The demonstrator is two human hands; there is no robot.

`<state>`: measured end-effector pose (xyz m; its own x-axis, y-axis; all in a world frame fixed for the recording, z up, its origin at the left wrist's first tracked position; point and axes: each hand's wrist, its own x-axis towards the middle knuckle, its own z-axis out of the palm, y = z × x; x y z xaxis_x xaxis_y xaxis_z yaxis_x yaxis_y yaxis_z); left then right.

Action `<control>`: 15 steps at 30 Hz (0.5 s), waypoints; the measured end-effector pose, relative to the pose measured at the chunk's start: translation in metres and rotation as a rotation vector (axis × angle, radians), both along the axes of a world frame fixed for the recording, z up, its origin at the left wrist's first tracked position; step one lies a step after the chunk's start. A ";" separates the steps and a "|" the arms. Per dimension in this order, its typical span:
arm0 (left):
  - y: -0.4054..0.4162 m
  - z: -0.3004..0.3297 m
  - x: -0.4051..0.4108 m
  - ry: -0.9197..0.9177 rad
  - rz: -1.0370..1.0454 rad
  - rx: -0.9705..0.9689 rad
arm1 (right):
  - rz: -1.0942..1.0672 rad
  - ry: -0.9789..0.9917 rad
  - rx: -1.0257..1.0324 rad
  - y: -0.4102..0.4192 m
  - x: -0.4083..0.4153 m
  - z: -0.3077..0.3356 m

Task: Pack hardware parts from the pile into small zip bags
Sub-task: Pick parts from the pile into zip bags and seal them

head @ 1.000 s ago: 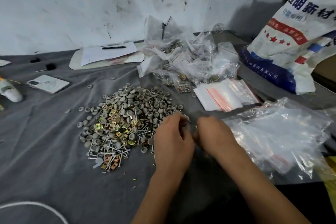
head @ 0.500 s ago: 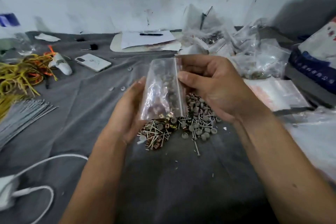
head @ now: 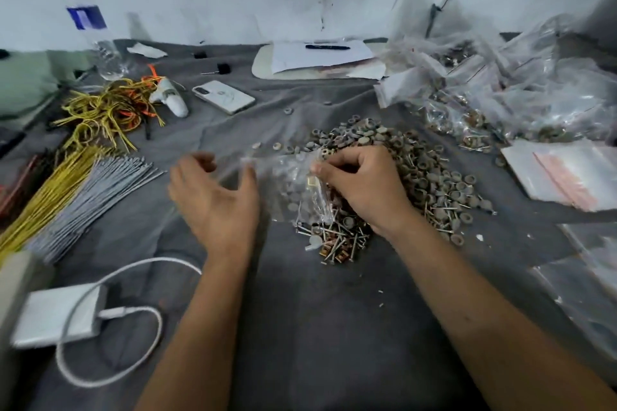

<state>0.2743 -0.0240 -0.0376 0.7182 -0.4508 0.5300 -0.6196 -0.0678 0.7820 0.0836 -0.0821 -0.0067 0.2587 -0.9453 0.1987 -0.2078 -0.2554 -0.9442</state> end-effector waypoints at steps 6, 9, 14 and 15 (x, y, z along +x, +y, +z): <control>0.006 0.008 -0.054 -0.043 -0.654 -0.021 | 0.029 -0.116 -0.060 0.003 0.002 -0.011; 0.006 0.005 -0.055 0.078 -0.737 -0.011 | 0.086 -0.212 0.035 0.003 0.000 -0.014; 0.004 0.001 -0.054 0.353 -0.797 -0.043 | 0.140 -0.324 0.143 0.004 -0.003 -0.015; 0.004 0.001 -0.054 0.372 -0.793 -0.042 | 0.151 -0.333 0.161 0.004 -0.004 -0.015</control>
<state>0.2204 -0.0199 -0.0368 0.3309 -0.8761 0.3507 -0.1759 0.3079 0.9350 0.0794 -0.0780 -0.0212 0.3437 -0.9274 0.1478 0.1450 -0.1032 -0.9840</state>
